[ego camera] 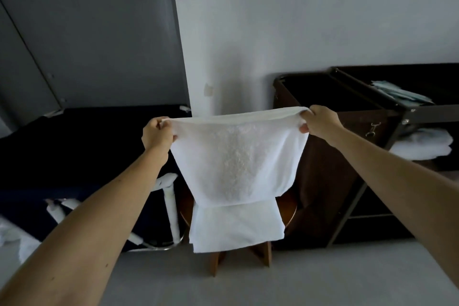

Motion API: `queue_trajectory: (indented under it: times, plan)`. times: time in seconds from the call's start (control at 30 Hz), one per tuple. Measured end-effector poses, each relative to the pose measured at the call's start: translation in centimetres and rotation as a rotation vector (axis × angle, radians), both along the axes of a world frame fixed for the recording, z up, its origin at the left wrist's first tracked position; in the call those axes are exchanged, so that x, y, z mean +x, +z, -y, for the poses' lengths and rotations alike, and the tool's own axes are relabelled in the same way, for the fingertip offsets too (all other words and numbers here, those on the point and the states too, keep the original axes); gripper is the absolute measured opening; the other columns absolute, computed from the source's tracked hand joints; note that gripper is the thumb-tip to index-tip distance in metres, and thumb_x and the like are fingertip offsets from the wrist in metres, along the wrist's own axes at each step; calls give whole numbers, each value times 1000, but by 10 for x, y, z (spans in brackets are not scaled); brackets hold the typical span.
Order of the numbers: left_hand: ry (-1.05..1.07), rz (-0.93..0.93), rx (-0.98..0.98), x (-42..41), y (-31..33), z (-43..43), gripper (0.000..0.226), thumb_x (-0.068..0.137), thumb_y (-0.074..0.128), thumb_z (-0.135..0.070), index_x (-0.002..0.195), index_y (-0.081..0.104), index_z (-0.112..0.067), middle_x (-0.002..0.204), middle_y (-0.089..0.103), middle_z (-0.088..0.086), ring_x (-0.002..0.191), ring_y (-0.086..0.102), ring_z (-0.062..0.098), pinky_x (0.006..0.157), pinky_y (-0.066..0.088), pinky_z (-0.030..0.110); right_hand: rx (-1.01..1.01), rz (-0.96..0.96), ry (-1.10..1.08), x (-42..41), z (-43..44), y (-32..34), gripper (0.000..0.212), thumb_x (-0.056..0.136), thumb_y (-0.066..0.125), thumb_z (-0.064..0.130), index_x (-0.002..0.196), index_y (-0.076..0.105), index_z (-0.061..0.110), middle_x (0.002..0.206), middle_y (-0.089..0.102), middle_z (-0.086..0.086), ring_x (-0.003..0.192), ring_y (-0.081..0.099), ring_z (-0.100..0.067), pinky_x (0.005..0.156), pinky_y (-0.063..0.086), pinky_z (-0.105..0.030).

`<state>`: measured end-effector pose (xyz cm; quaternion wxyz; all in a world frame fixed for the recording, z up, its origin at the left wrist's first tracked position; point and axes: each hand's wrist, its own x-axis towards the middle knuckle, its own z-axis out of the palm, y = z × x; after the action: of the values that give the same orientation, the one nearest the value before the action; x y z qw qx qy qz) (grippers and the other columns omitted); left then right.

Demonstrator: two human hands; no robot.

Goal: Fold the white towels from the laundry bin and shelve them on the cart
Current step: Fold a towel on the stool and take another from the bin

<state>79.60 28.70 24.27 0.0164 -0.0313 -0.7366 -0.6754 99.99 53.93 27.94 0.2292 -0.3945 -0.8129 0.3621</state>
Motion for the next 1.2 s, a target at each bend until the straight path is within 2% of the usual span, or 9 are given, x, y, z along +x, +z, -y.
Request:
queue_trajectory:
  times: [0.13, 0.27, 0.5, 0.63, 0.77, 0.9, 0.97, 1.03, 1.2]
  plan:
    - [-46, 3, -56, 22, -17, 26, 22, 97, 46, -14, 112, 61, -8, 105, 52, 4, 92, 55, 18, 79, 54, 30, 3, 58, -6, 25, 21, -12, 22, 92, 41, 19, 72, 47, 12, 69, 63, -6, 78, 59, -26, 62, 41, -29]
    - [-60, 23, -149, 45, -50, 61, 24, 97, 44, -13, 113, 61, -8, 104, 54, 6, 87, 56, 20, 76, 52, 29, 6, 154, 31, 44, 51, -35, 19, 93, 45, 16, 77, 49, 6, 87, 64, -16, 79, 55, -25, 66, 42, -31]
    - [-139, 56, -252, 69, -94, 87, 23, 96, 47, -14, 112, 63, -9, 102, 56, 5, 82, 55, 17, 86, 54, 39, -61, 260, 7, 81, 78, -81, 24, 94, 42, 21, 75, 50, 9, 73, 64, -9, 73, 55, -23, 69, 44, -30]
    - [-151, 62, -294, 57, -107, 80, 22, 95, 49, -18, 109, 64, -14, 112, 60, 8, 102, 58, 27, 90, 52, 44, -56, 287, -16, 80, 72, -96, 25, 93, 44, 23, 83, 56, 4, 79, 66, -12, 75, 58, -24, 78, 50, -34]
    - [-171, 72, -346, 38, -125, 60, 23, 96, 48, -20, 112, 63, -14, 114, 61, 12, 104, 59, 28, 91, 52, 45, -77, 286, -29, 64, 51, -113, 25, 92, 46, 23, 78, 54, 5, 76, 65, -14, 75, 62, -24, 85, 53, -41]
    - [-163, 112, -384, 5, -144, 28, 25, 96, 47, -20, 114, 62, -12, 109, 60, 9, 103, 59, 28, 90, 51, 42, -69, 337, -14, 26, 18, -132, 24, 91, 46, 23, 75, 52, 6, 76, 61, -14, 75, 58, -26, 75, 51, -36]
    - [-157, 136, -426, -15, -159, 11, 26, 95, 45, -20, 114, 62, -13, 111, 63, 12, 102, 60, 31, 82, 51, 37, -61, 375, 17, 2, -1, -145, 24, 92, 46, 23, 78, 54, 5, 78, 60, -14, 73, 55, -25, 64, 45, -30]
    - [-135, 154, -475, -34, -171, -4, 30, 94, 43, -19, 116, 63, -12, 112, 64, 14, 99, 59, 29, 72, 45, 32, -58, 408, 60, -23, -18, -159, 26, 93, 46, 23, 80, 55, 3, 76, 58, -13, 71, 54, -25, 62, 41, -29]
    - [-99, 212, -566, -72, -196, -41, 30, 96, 43, -17, 120, 60, -9, 120, 60, 13, 108, 54, 30, 76, 37, 30, -56, 463, 100, -83, -62, -195, 33, 91, 47, 21, 60, 39, 11, 60, 39, -3, 53, 37, -16, 51, 30, -28]
